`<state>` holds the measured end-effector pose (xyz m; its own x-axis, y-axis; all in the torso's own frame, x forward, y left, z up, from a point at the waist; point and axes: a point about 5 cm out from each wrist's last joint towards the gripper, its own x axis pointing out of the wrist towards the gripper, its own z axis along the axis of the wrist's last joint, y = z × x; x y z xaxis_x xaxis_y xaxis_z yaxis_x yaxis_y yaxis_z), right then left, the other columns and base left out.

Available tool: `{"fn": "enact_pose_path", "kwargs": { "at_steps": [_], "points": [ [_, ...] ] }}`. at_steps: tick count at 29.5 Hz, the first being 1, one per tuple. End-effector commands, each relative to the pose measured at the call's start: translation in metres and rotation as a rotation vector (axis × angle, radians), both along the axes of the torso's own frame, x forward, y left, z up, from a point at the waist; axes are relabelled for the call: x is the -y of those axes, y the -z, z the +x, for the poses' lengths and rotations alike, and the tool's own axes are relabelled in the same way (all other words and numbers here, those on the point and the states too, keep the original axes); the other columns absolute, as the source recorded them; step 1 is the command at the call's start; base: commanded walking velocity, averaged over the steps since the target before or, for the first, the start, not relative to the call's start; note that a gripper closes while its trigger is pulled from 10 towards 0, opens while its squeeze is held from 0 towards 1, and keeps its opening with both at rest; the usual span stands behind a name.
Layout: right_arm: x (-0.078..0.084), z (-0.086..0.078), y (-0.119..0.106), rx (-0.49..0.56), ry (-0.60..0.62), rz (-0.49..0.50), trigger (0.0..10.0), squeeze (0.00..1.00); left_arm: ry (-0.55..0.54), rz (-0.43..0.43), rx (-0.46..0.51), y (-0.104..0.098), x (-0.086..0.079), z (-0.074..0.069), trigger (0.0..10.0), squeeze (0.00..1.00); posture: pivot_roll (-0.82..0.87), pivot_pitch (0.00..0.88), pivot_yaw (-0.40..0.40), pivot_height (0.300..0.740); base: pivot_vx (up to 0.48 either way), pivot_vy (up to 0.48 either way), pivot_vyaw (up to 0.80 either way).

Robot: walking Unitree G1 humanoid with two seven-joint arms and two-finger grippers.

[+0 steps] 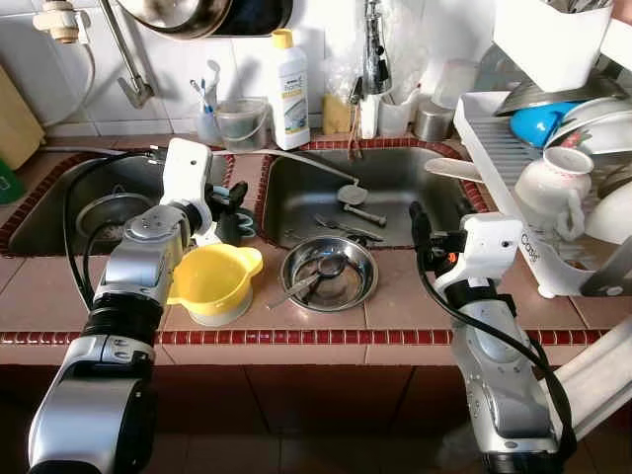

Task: Kitchen organization

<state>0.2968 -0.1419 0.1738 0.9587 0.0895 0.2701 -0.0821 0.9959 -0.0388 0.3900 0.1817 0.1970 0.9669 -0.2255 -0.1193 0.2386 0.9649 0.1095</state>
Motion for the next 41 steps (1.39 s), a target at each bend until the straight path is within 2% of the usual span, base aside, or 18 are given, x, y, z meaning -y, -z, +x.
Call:
{"fn": "enact_pose_path", "kwargs": {
  "at_steps": [1,16,21,27,38,39,40,41],
  "points": [
    [-0.003,0.001,-0.006,0.02,-0.014,0.0,10.0,0.0,-0.021,-0.009,0.006,-0.004,-0.006,-0.002,10.0,0.0,-0.15,0.065,0.091,0.74,0.0,0.0,0.0],
    [-0.003,0.002,-0.006,0.012,-0.013,-0.004,10.0,0.0,0.101,0.01,-0.038,-0.002,0.017,-0.013,10.0,0.0,-0.14,0.073,0.09,0.74,0.0,0.0,0.0],
    [-0.004,0.002,-0.005,0.011,-0.011,-0.002,10.0,0.0,0.097,0.008,-0.106,0.01,0.019,-0.015,10.0,0.0,-0.14,0.071,0.095,0.74,0.0,0.0,0.0],
    [-0.004,0.001,-0.004,0.01,-0.007,0.0,10.0,0.0,0.077,-0.063,-0.16,0.014,0.02,-0.015,10.0,0.0,-0.14,0.067,0.097,0.74,0.0,0.0,0.0],
    [-0.006,0.002,-0.003,0.006,-0.011,-0.003,10.0,0.0,0.081,-0.088,-0.16,0.012,0.022,-0.014,10.0,0.0,-0.14,0.05,0.097,0.74,0.0,0.0,0.0],
    [-0.007,0.002,-0.003,0.007,-0.012,-0.004,10.0,0.0,0.094,-0.106,-0.159,0.012,0.023,-0.015,8.4,0.0,-0.14,0.048,0.097,0.74,0.0,0.0,0.0],
    [-0.007,0.002,-0.003,0.007,-0.012,-0.004,10.0,0.0,0.094,-0.106,-0.159,0.012,0.023,-0.015,8.4,0.0,-0.14,0.048,0.097,0.74,0.0,0.0,0.0],
    [-0.007,0.002,-0.003,0.009,-0.012,-0.004,10.0,0.0,0.098,-0.118,-0.159,0.011,0.023,-0.015,3.8,0.0,-0.14,0.047,0.097,0.74,0.0,0.0,0.0]
  ]
}}
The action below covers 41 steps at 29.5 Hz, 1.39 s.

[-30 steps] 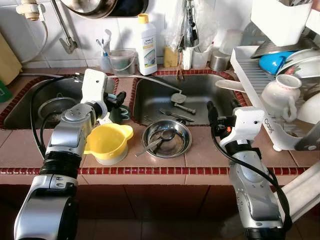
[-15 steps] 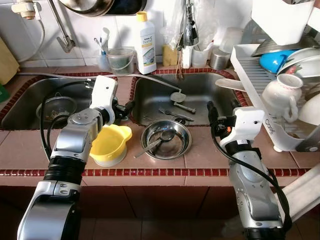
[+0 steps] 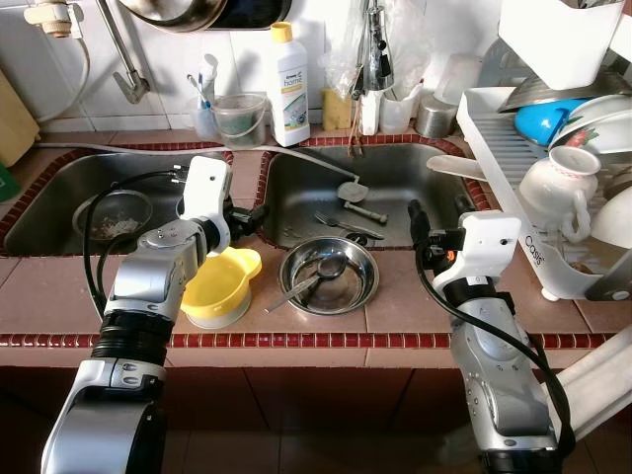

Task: Kitchen organization

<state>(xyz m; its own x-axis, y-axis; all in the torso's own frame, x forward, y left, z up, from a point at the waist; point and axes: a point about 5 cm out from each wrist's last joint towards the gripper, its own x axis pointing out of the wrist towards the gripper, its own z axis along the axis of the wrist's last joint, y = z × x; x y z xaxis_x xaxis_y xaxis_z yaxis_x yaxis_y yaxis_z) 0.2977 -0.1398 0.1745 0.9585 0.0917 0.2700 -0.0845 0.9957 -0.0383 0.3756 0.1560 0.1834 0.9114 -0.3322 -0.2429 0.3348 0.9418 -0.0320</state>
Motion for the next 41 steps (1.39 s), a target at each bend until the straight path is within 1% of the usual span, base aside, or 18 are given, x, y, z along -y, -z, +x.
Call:
{"fn": "enact_pose_path", "kwargs": {
  "at_steps": [1,2,3,4,13,22,25,29,32,41],
  "points": [
    [-0.0051,0.001,-0.0026,0.009,-0.01,-0.005,10.0,0.0,0.005,-0.022,0.002,-0.0027,-0.0028,-0.0012,3.8,0.0,-0.15,0.044,0.098,0.74,0.0,0.0,0.0],
    [-0.0051,0.001,-0.0025,0.01,-0.01,-0.005,10.0,0.0,0.008,-0.022,0.003,-0.0029,-0.0028,-0.0013,3.9,0.0,-0.15,0.044,0.098,0.74,0.0,0.0,0.0],
    [-0.0053,0.0009,-0.0024,0.01,-0.01,-0.005,10.0,0.0,0.014,-0.034,0.003,-0.0031,-0.0027,-0.0017,0.5,0.0,-0.15,0.041,0.099,0.74,0.0,0.0,0.0],
    [-0.0054,0.0008,-0.0024,0.01,-0.01,-0.005,10.0,0.0,0.02,-0.04,0.004,-0.0035,-0.0024,-0.0019,0.0,0.0,-0.15,0.04,0.099,0.74,0.0,0.0,0.0],
    [-0.0062,0.0002,-0.0021,0.012,-0.007,-0.004,10.0,0.0,0.052,-0.039,0.012,-0.0052,-0.0003,-0.003,0.0,0.0,-0.15,0.036,0.105,0.74,0.0,0.0,0.0],
    [-0.006,-0.0003,-0.0018,0.011,-0.004,0.0,10.0,0.0,0.058,-0.028,0.01,-0.0053,-0.0009,-0.004,0.0,0.0,-0.14,0.039,0.106,0.74,0.0,0.0,0.0],
    [-0.0057,-0.0005,-0.0016,0.01,-0.004,-0.001,10.0,0.0,0.068,-0.009,0.011,-0.0047,-0.0008,-0.0049,0.0,0.0,-0.14,0.043,0.105,0.74,0.0,0.0,0.0],
    [-0.0045,-0.0002,-0.0018,0.01,0.0,-0.003,10.0,0.0,0.083,0.032,-0.021,0.001,-0.0013,-0.0073,0.0,0.0,-0.14,0.051,0.106,0.74,0.0,0.0,0.0],
    [-0.0038,0.0,-0.002,0.01,0.004,-0.003,10.0,0.0,0.092,0.054,-0.019,0.003,-0.0011,-0.0082,0.0,0.0,-0.14,0.054,0.108,0.74,0.0,0.0,0.0],
    [-0.0026,0.0002,-0.0021,0.009,0.013,0.002,10.0,0.0,0.101,0.067,-0.018,0.0007,-0.0018,-0.008,0.0,0.0,-0.14,0.063,0.112,0.74,0.0,0.0,0.0]
  ]
}}
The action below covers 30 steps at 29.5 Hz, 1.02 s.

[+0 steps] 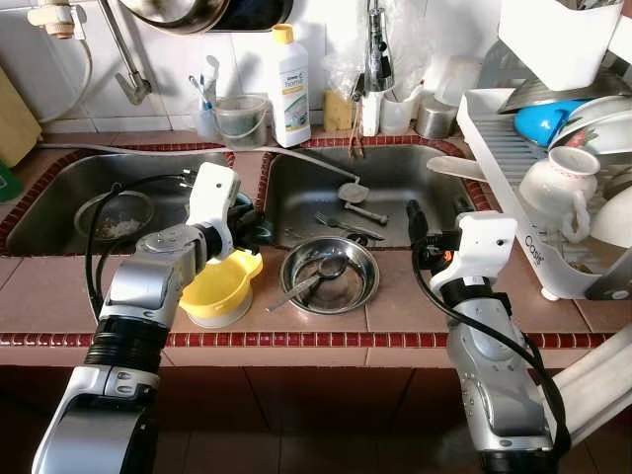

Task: Kitchen organization

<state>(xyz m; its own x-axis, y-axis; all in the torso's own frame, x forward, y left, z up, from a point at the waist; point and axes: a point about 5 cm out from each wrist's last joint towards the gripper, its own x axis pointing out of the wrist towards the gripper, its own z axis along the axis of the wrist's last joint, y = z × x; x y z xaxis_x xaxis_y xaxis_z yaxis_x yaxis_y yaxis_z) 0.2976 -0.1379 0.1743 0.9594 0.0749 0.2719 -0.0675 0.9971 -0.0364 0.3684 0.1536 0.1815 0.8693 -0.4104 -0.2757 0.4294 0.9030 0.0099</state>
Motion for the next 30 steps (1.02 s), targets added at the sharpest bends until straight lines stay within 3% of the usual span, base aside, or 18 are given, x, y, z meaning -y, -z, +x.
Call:
{"fn": "enact_pose_path", "kwargs": {
  "at_steps": [1,12,17,18,19,20,21,24,30],
  "points": [
    [-0.001,0.0,-0.002,0.007,-0.004,0.0,10.0,0.0,-0.002,0.016,-0.001,-0.001,-0.004,-0.001,0.0,0.0,-0.14,0.063,0.112,0.74,0.0,0.0,0.0],
    [-0.001,0.001,-0.003,0.01,-0.002,0.001,10.0,0.0,-0.008,0.019,0.001,-0.002,-0.007,-0.001,0.0,0.0,-0.13,0.065,0.112,0.74,0.0,0.0,0.0],
    [-0.001,0.001,-0.002,0.01,-0.003,0.0,10.0,0.0,-0.065,-0.04,0.066,-0.012,-0.011,0.002,0.0,0.0,-0.14,0.057,0.107,0.74,0.0,0.0,0.0],
    [-0.001,0.001,-0.002,0.01,-0.005,0.0,10.0,0.0,-0.074,-0.061,0.074,-0.014,-0.011,0.003,4.9,0.0,-0.14,0.055,0.105,0.74,0.0,0.0,0.0],
    [-0.001,0.001,-0.002,0.012,-0.008,-0.001,10.0,0.0,-0.085,-0.085,0.091,-0.017,-0.01,0.003,8.2,0.0,-0.14,0.051,0.104,0.74,0.0,0.0,0.0],
    [-0.002,0.001,-0.003,0.012,-0.01,-0.001,10.0,0.0,-0.085,-0.098,0.11,-0.02,-0.009,0.003,9.6,0.0,-0.14,0.048,0.102,0.74,0.0,0.0,0.0],
    [-0.002,0.0,-0.003,0.013,-0.012,-0.001,10.0,0.0,-0.085,-0.104,0.123,-0.021,-0.009,0.003,9.6,0.0,-0.14,0.048,0.102,0.74,0.0,0.0,0.0],
    [-0.002,0.001,-0.004,0.018,-0.018,0.002,10.0,0.0,-0.088,-0.234,0.174,-0.034,-0.003,0.001,10.0,0.0,-0.14,0.044,0.094,0.74,0.0,0.0,0.0],
    [-0.003,0.004,-0.006,0.016,-0.041,0.012,10.0,0.0,-0.026,-0.284,0.224,-0.037,0.009,-0.007,10.0,0.0,-0.14,0.051,0.077,0.74,0.0,0.0,0.0]
  ]
}}
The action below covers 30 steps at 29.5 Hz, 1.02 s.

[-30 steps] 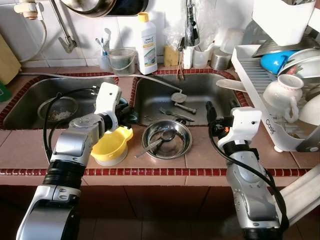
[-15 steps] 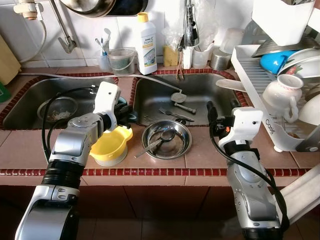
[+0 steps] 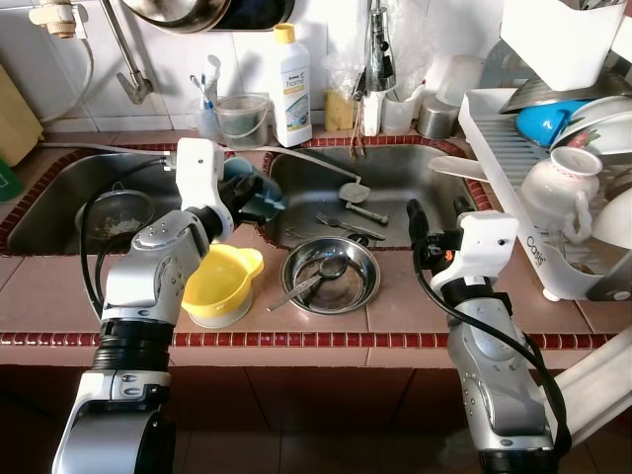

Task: Kitchen organization

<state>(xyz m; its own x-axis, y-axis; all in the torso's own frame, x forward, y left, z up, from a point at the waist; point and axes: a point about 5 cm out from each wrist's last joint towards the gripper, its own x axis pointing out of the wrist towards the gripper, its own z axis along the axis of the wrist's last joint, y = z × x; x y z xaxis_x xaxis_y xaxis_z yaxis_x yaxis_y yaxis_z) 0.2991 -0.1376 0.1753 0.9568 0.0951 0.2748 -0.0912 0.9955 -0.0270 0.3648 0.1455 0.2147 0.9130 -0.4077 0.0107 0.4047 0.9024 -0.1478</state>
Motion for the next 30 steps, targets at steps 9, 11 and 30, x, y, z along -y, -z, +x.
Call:
{"fn": "enact_pose_path", "kwargs": {
  "at_steps": [9,11,30],
  "points": [
    [-0.004,0.001,-0.005,0.005,-0.066,-0.001,10.0,0.0,0.082,-0.054,0.054,-0.004,0.011,-0.016,10.0,0.0,-0.14,0.063,0.06,0.74,0.0,0.0,0.0],
    [-0.006,0.001,-0.006,0.002,-0.093,0.008,10.0,0.0,0.096,-0.055,0.067,-0.007,0.014,-0.018,10.0,0.0,-0.14,0.066,0.056,0.74,0.0,0.0,0.0],
    [-0.02,0.003,0.012,-0.13,-0.296,-0.279,10.0,0.0,0.237,0.05,0.099,-0.013,0.046,-0.029,10.0,0.0,-0.14,0.08,0.042,0.74,0.0,0.0,0.0]
  ]
}}
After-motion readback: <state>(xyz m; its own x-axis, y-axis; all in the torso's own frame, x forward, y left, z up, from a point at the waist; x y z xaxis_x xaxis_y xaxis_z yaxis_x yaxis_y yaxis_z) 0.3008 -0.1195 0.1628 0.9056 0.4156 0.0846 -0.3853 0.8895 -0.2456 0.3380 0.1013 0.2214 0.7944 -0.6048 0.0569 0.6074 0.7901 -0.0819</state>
